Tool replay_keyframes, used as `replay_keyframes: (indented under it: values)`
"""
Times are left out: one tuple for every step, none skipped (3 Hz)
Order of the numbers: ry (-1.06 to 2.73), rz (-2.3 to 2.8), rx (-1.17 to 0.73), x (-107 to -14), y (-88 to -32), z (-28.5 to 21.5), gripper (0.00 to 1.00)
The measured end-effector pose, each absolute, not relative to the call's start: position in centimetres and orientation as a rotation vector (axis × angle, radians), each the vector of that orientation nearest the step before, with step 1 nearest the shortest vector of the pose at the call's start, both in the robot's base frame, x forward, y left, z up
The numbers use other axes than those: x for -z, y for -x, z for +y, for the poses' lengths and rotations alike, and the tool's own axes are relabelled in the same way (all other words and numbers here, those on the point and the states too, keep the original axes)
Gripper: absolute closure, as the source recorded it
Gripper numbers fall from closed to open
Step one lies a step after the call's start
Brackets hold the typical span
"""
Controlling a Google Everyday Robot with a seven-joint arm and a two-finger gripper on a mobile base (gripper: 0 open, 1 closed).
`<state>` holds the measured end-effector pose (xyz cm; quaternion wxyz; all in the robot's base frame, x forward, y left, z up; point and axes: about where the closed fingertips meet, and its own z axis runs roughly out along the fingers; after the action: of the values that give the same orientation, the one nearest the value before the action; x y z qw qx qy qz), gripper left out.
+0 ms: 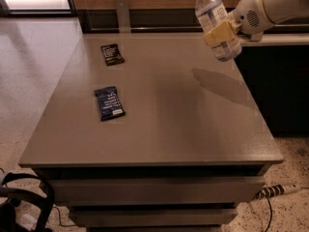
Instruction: Place blue plastic bottle upright
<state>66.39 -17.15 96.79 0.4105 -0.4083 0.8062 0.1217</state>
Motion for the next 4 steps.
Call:
replay_keyframes:
  values:
    - [1.11, 1.917, -0.292, -95.0, -66.0, -16.9, 1.0]
    - [1.114, 1.926, -0.293, -95.0, -66.1, -16.7, 1.0]
    - [1.071, 1.885, -0.353, -94.4, -66.6, -16.9, 1.0]
    - [1.043, 1.681, -0.51, -94.8, -66.8, -15.9, 1.0]
